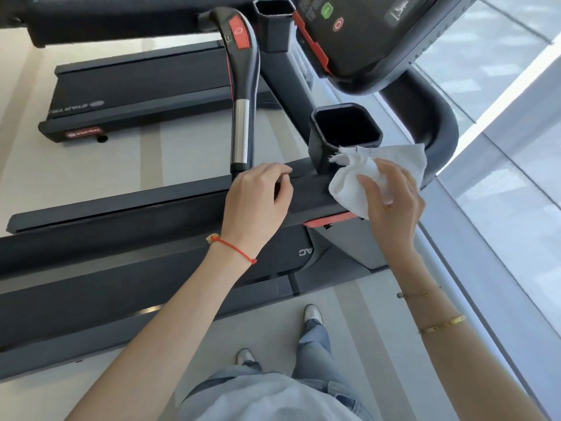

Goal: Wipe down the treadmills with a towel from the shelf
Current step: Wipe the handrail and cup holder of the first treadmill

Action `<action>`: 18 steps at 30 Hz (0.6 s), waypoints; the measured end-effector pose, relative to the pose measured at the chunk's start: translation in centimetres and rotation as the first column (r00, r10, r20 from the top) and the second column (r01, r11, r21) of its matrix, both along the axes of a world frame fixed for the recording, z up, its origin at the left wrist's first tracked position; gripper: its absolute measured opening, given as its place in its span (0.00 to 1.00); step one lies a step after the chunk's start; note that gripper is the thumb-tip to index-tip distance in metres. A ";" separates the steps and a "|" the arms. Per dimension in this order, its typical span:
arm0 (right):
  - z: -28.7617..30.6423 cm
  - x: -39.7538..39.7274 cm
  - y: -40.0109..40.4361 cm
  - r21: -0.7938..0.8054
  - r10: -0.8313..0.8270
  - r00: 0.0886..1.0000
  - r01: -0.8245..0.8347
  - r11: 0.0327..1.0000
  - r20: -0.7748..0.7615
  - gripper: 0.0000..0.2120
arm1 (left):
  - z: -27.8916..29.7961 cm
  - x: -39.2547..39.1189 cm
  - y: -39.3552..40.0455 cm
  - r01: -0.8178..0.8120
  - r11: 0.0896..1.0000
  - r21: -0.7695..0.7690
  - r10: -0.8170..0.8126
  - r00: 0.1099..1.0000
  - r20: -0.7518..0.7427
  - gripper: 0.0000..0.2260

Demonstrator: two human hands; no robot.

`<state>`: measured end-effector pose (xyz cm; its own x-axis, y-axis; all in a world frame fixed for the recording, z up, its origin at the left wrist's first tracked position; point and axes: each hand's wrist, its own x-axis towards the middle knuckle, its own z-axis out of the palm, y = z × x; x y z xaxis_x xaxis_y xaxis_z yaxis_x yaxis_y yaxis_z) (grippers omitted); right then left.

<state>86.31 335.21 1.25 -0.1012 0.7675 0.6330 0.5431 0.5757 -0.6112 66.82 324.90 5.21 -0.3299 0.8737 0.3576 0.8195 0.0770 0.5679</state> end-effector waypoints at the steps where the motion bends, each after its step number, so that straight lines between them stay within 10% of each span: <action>1: 0.6 0.7 0.8 -0.051 -0.065 0.997 0.063 0.997 -0.050 0.07 | 0.2 0.5 0.8 -0.003 1.000 0.004 0.003 1.000 0.007 0.11; 12: 6.4 2.0 13.2 -0.093 0.002 0.986 0.014 0.996 0.166 0.11 | 1.5 5.1 10.4 -0.198 0.979 -0.041 0.199 0.979 0.044 0.13; 18: 5.4 0.5 15.7 -0.457 0.366 0.836 -0.160 0.875 0.409 0.15 | 1.2 4.8 12.4 -0.322 0.940 -0.114 0.333 0.938 0.095 0.16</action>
